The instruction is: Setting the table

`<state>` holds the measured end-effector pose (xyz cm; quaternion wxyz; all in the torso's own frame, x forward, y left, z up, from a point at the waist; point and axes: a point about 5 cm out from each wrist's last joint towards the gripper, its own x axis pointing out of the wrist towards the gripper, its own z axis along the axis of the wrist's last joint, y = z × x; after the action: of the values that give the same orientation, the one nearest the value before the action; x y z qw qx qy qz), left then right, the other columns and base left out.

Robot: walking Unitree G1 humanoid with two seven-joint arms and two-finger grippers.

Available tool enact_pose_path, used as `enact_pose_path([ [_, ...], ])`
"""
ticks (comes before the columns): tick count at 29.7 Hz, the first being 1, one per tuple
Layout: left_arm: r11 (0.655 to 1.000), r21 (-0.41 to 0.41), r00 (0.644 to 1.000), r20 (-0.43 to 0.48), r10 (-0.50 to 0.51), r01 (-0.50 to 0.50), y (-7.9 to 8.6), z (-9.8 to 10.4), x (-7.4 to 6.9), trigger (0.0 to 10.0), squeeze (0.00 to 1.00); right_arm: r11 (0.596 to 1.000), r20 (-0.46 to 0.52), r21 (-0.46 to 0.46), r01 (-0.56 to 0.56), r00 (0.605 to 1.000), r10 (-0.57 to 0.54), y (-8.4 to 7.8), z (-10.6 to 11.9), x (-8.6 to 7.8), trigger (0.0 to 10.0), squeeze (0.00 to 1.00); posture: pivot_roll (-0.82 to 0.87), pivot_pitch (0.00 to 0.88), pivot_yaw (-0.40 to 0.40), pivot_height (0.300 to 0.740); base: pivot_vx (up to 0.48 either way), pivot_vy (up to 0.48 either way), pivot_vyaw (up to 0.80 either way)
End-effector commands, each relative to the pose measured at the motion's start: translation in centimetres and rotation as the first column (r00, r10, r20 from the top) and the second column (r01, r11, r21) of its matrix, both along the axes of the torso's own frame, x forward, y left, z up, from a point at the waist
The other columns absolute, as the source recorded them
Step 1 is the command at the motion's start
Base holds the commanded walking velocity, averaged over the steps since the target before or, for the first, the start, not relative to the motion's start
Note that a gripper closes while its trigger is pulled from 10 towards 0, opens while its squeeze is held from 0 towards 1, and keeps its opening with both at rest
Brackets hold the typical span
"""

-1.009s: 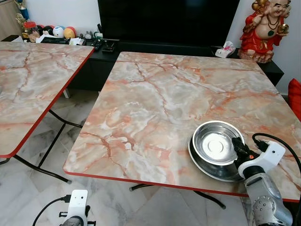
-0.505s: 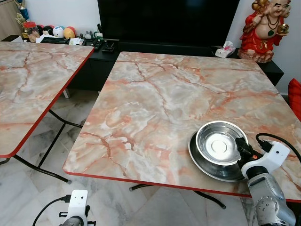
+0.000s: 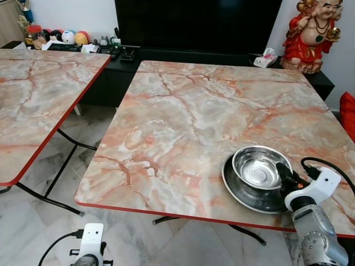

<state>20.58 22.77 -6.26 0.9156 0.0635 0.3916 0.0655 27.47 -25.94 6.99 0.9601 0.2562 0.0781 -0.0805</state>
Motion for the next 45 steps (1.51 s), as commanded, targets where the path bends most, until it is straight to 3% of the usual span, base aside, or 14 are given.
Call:
enact_pose_path([
  [1, 1.0, 0.0, 1.0, -0.016, 0.003, -0.003, 0.1, -0.1, -0.2, 10.0, 0.0, 1.0, -0.008, -0.008, 0.007, 1.0, -0.007, -0.2, 0.0, 0.0, 10.0, 0.0, 0.05, 0.0, -0.035, 0.74, 0.0, 0.0, 0.0],
  [14, 1.0, 0.002, 1.0, -0.016, 0.0, 0.0, 0.0, -0.1, -0.1, 10.0, 0.0, 1.0, -0.021, 0.0, -0.029, 0.999, 0.029, 1.1, -0.1, -0.7, 10.0, 0.0, 0.04, 0.0, -0.035, 0.74, 0.0, 0.0, 0.0],
  [26, 1.0, 0.001, 1.0, -0.016, 0.0, 0.0, -0.1, -0.1, -0.1, 10.0, 0.0, 1.0, -0.026, -0.02, -0.016, 1.0, 0.016, 0.3, 0.1, -1.0, 10.0, 0.0, 0.04, 0.0, -0.037, 0.74, 0.0, 0.0, 0.0],
  [27, 1.0, 0.001, 1.0, -0.016, 0.0, 0.0, -0.1, -0.1, -0.1, 10.0, 0.0, 1.0, -0.027, -0.023, -0.014, 1.0, 0.014, 0.2, 0.2, -1.0, 10.0, 0.12, 0.04, 0.0, -0.036, 0.74, 0.0, 0.0, 0.0],
  [28, 1.0, 0.001, 1.0, -0.015, 0.0, 0.0, -0.1, -0.1, -0.1, 10.0, 0.0, 1.0, -0.028, -0.028, -0.01, 1.0, 0.009, 0.1, 0.2, -1.0, 10.0, 0.18, 0.05, 0.0, -0.037, 0.74, 0.0, 0.0, 0.0],
  [31, 1.0, 0.001, 1.0, -0.015, 0.001, -0.001, 0.0, -0.1, -0.1, 10.0, 0.0, 1.0, -0.03, -0.031, -0.004, 1.0, 0.003, -0.1, 0.2, -1.0, 10.0, 0.13, 0.04, 0.0, -0.036, 0.74, 0.0, 0.0, 0.0],
  [36, 1.0, 0.002, 1.0, -0.014, 0.0, 0.0, 0.0, -0.1, -0.1, 10.0, 0.0, 1.0, -0.028, -0.029, -0.009, 1.0, 0.008, -0.1, 0.3, -0.9, 10.0, 0.15, 0.04, 0.0, -0.037, 0.74, 0.0, 0.0, 0.0],
  [37, 1.0, 0.002, 1.0, -0.013, 0.0, 0.0, 0.0, -0.1, -0.1, 10.0, 0.0, 1.0, -0.028, -0.029, -0.011, 1.0, 0.01, 0.0, 0.3, -0.9, 10.0, 0.18, 0.05, 0.0, -0.037, 0.74, 0.0, 0.0, 0.0],
  [38, 1.0, 0.002, 1.0, -0.013, 0.0, 0.0, 0.0, -0.1, -0.1, 10.0, 0.0, 1.0, -0.028, -0.025, -0.016, 0.999, 0.016, 0.1, 0.3, -0.9, 10.0, 0.66, 0.05, 0.0, -0.037, 0.74, 0.0, 0.0, 0.0],
  [39, 1.0, 0.002, 1.0, -0.013, 0.0, 0.0, 0.0, -0.1, -0.1, 10.0, 0.0, 1.0, -0.028, -0.025, -0.016, 0.999, 0.016, 0.1, 0.3, -0.9, 10.0, 0.66, 0.05, 0.0, -0.037, 0.74, 0.0, 0.0, 0.0],
  [40, 1.0, 0.002, 1.0, -0.013, 0.0, 0.0, -0.1, -0.1, -0.1, 10.0, 0.0, 0.999, -0.029, -0.023, -0.023, 0.999, 0.022, 0.3, 0.2, -0.8, 10.0, 1.0, 0.04, 0.0, -0.035, 0.74, 0.0, 0.0, 0.0],
  [45, 1.0, 0.002, 1.0, -0.012, -0.001, 0.001, -0.1, -0.1, 0.0, 10.0, 0.0, 0.999, -0.037, -0.021, -0.025, 0.999, 0.024, 0.5, 0.0, -0.9, 10.0, 1.0, 0.05, 0.0, -0.036, 0.74, 0.0, 0.0, 0.0],
])
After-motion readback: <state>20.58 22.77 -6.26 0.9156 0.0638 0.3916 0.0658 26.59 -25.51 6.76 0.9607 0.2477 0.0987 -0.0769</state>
